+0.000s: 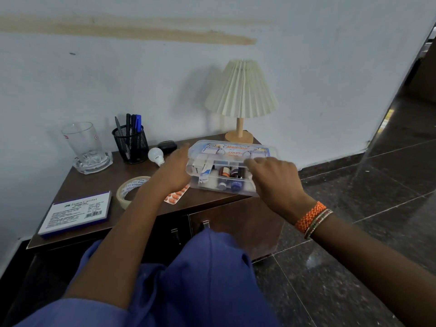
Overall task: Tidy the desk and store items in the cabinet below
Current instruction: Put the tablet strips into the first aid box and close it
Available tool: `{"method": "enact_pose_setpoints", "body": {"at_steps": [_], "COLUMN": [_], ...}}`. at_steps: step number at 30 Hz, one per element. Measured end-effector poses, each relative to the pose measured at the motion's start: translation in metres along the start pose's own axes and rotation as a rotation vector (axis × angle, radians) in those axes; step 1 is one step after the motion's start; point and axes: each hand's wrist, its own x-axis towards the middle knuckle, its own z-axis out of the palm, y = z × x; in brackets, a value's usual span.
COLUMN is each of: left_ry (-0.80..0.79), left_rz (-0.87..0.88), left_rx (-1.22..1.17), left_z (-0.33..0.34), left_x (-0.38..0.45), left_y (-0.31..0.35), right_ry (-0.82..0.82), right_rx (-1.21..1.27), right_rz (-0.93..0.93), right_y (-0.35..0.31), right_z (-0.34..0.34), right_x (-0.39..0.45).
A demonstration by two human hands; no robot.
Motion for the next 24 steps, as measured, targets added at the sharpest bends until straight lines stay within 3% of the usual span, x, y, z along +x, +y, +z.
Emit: {"method": "enact_pose_setpoints", "body": {"at_steps": [3, 8, 14, 20, 24], "left_ry": [0.05, 0.218, 0.011, -0.156, -0.18], "left_rz": [-0.092, -0.035, 0.144, 0.155, 0.153], "left_rx": [0.001, -0.015, 0.071, 0.211, 0.217], "left_z": [-0.003, -0.002, 0.007, 0.018, 0.016], "left_x": [-0.001, -0.001, 0.0, 0.002, 0.003], "left_y": [0.001, 0.005, 0.007, 0.015, 0.016], "right_ry": [0.168, 0.282, 0.342, 0.166, 0.157], "right_rx": [0.005, -0.027, -0.086, -0.186, -0.191], "right_rz": [0.061, 0.117, 0.099, 0.166, 0.191], "right_y": [0.012, 0.033, 0.052, 0.053, 0.051], "right_z": [-0.012, -0.018, -0.015, -0.001, 0.003], "right_x": [0.017, 0.062, 0.109, 0.121, 0.118]}}
